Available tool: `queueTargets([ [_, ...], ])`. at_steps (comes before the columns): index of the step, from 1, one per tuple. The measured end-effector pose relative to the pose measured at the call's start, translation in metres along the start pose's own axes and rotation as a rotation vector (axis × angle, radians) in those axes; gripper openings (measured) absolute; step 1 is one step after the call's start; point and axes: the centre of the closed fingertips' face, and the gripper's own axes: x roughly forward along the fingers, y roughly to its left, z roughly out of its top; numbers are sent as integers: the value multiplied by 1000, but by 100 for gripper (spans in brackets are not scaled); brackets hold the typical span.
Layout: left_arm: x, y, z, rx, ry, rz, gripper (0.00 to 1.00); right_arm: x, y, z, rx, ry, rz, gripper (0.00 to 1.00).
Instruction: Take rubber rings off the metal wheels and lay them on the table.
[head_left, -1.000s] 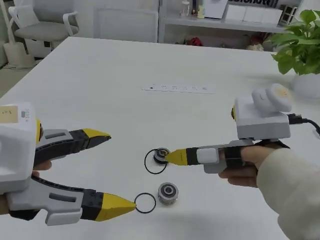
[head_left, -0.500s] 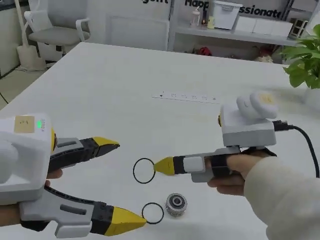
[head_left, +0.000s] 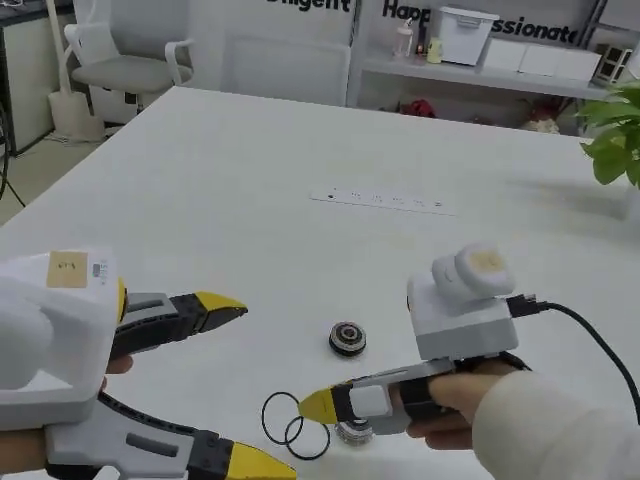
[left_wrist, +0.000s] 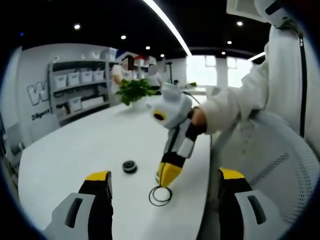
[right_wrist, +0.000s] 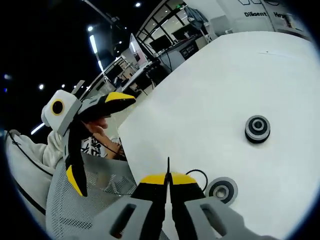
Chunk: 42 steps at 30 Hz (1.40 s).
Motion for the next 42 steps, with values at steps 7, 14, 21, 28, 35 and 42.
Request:
queueTargets([
  [7, 2, -2, -1, -8, 3, -4, 88, 4, -6, -10, 9, 33, -19, 0],
  [14, 3, -2, -3, -12, 11, -5, 88, 7, -14, -20, -3, 71, -55, 0],
  [21, 3, -2, -5, -14, 16, -9, 87, 5, -21, -20, -4, 69, -82, 0],
  [28, 4, -3, -6, -12, 22, -13, 86, 5, -24, -19, -26, 70, -97, 0],
  [35, 4, -3, -6, -11, 21, -16, 86, 5, -28, -20, -36, 73, -115, 4],
  [42, 4, -2, -6, -10, 21, -9, 86, -3, -26, -6, -28, 20, -106, 5],
])
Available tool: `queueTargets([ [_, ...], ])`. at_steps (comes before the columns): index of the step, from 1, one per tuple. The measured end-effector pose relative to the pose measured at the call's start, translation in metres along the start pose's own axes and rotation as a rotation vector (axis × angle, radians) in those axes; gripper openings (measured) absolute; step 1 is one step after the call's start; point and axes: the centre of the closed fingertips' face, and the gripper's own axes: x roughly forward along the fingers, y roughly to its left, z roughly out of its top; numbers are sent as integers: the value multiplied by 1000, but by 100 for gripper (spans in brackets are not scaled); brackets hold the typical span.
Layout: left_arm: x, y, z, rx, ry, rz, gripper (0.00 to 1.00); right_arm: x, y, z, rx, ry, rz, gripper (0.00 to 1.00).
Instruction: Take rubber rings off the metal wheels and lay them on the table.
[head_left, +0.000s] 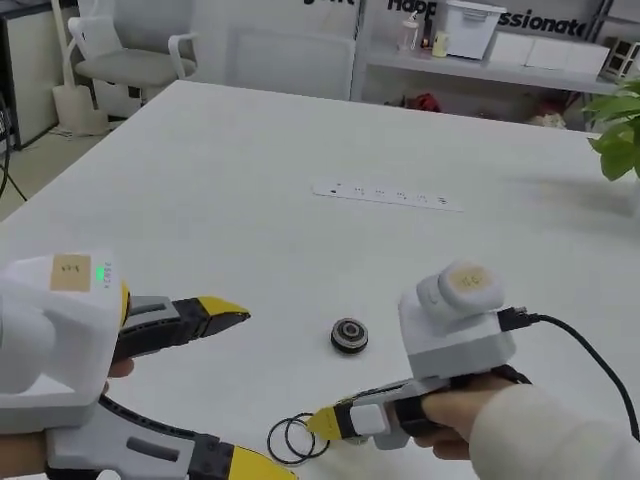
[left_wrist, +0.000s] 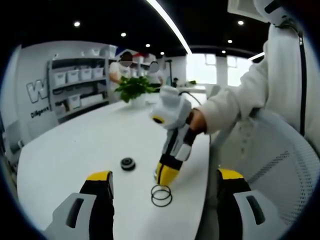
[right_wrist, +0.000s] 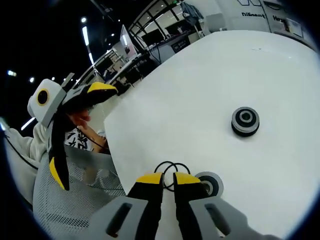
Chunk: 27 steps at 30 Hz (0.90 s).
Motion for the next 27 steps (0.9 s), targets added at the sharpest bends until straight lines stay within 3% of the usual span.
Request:
queueTargets([
  [18, 0, 0, 4, -3, -12, -4, 86, -34, -16, 42, -9, -186, -37, 9],
  [27, -3, 10, 22, 31, -30, -7, 87, -61, -40, 55, 30, -279, -95, 11],
])
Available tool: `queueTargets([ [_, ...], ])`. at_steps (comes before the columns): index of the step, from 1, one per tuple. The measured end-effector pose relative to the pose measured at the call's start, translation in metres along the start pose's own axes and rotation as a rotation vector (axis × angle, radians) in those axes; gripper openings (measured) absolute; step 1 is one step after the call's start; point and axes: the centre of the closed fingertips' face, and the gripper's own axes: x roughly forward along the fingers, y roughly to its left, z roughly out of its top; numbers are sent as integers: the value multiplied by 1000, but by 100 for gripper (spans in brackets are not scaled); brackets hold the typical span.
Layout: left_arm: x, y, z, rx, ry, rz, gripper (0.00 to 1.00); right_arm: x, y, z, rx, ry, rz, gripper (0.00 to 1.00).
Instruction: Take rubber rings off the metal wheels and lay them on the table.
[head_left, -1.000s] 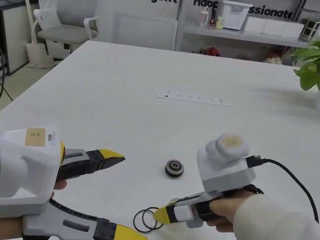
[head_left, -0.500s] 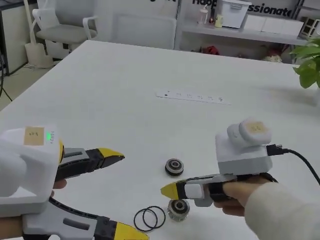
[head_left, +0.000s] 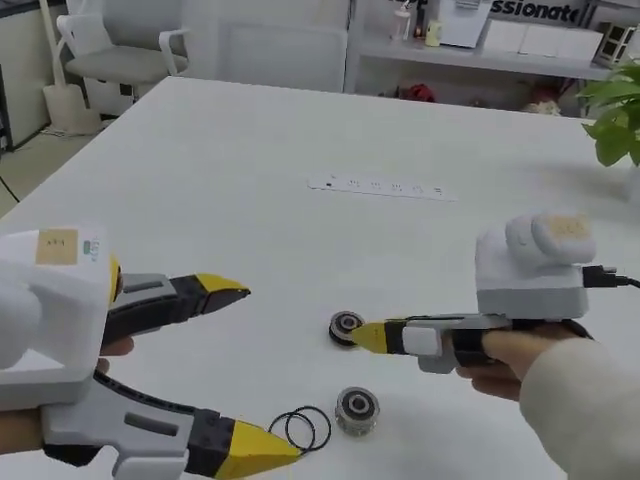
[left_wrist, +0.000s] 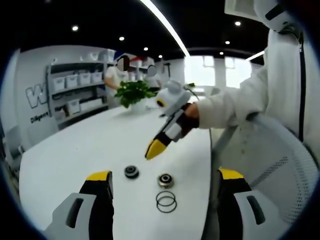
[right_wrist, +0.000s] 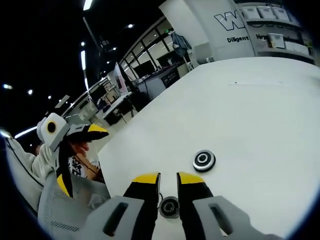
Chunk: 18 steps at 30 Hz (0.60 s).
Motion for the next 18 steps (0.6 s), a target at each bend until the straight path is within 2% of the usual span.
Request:
queueTargets([
  [5, -3, 15, 17, 44, -8, 11, 86, -12, -11, 14, 34, -73, -34, 11],
  [8, -4, 22, 27, 64, -21, 16, 86, -17, -15, 19, 43, -98, -49, 12],
  [18, -10, 48, 72, 138, -88, 26, 85, -22, -18, 26, 46, -123, -66, 11],
])
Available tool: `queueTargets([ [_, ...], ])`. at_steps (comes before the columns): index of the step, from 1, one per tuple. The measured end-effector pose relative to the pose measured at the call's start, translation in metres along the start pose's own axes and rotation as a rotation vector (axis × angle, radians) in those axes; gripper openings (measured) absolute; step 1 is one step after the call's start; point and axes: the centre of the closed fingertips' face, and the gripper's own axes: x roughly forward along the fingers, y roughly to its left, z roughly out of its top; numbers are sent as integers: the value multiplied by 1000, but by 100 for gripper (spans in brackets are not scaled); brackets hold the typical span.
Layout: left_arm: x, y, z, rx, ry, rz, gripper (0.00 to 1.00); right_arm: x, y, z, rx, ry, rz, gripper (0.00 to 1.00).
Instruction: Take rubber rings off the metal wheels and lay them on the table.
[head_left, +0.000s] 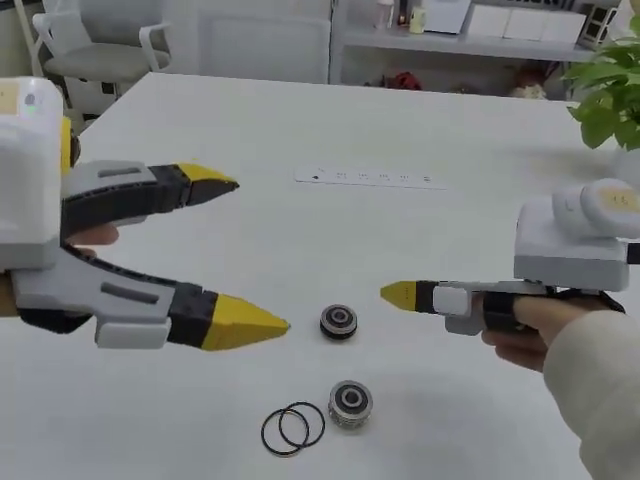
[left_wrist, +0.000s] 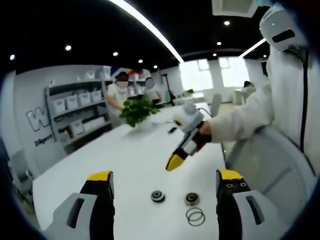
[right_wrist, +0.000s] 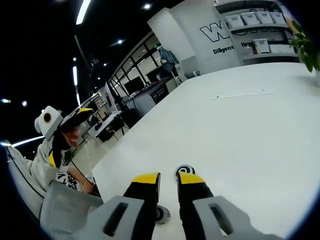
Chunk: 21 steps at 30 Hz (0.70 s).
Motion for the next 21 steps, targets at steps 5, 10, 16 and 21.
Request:
queueTargets([
  [5, 11, 10, 14, 59, 1, -19, 84, -2, -5, 3, 12, -11, -14, 10],
  [10, 29, 23, 32, 84, -29, -33, 83, -4, -10, 5, 21, -19, -29, 10],
  [16, 48, 42, 36, 98, -35, -21, 81, -2, -17, -2, 30, 5, -48, 9],
  [21, 65, 51, 26, 75, -33, -31, 77, -1, -18, -6, 35, 19, -50, 9],
])
